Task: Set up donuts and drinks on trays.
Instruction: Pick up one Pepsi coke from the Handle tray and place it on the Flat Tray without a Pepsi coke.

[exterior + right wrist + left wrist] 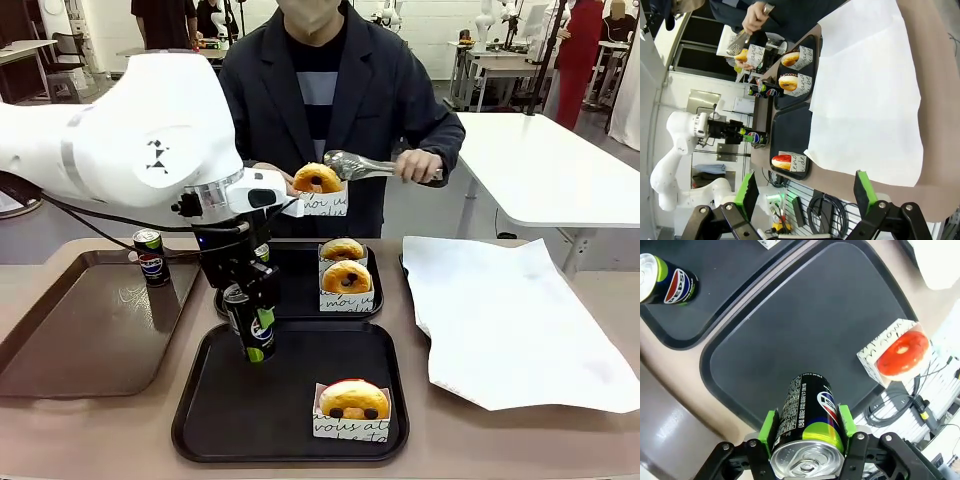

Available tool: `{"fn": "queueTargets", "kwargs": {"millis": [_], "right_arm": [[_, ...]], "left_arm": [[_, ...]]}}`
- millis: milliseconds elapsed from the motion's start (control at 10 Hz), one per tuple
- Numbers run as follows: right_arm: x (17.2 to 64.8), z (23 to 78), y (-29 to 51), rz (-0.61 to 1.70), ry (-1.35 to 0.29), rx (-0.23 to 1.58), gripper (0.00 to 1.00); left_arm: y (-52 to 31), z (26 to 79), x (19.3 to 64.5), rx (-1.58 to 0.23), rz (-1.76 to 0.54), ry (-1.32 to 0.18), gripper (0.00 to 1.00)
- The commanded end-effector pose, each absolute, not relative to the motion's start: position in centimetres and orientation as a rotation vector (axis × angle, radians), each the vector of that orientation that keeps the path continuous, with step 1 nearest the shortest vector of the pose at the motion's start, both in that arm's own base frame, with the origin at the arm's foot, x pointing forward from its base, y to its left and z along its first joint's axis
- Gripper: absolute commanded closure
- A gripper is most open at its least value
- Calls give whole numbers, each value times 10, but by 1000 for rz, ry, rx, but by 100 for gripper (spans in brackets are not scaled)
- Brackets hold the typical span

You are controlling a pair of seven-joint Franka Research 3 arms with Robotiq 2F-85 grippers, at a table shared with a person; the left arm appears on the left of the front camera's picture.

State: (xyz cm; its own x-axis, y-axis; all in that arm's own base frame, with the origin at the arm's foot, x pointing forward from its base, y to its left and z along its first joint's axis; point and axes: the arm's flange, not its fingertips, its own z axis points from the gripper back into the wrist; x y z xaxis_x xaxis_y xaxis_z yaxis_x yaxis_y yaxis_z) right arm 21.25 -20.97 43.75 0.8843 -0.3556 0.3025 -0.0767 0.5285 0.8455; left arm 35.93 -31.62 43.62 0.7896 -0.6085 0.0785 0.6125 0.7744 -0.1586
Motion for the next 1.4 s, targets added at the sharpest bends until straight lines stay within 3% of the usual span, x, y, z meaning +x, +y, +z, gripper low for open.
{"fn": "queueTargets", "kwargs": {"millis": [0, 400, 600, 800, 1300], "right_arm": [[213, 437, -209, -164, -486, 1019, 0], [213, 437, -209, -164, -486, 1019, 0], [213, 437, -209, -164, -486, 1019, 0], [213, 437, -209, -164, -486, 1019, 0], [213, 437, -209, -164, -486, 1019, 0]], "left_arm": [[-326, 428, 368, -202, -688, -26, 41], [-327, 405, 366, -159, -690, 39, 41], [-270, 482, 302, -100, -877, 54, 41], [-209, 511, 243, -136, -937, -86, 41], [-215, 506, 260, -133, -910, -61, 41]]}}
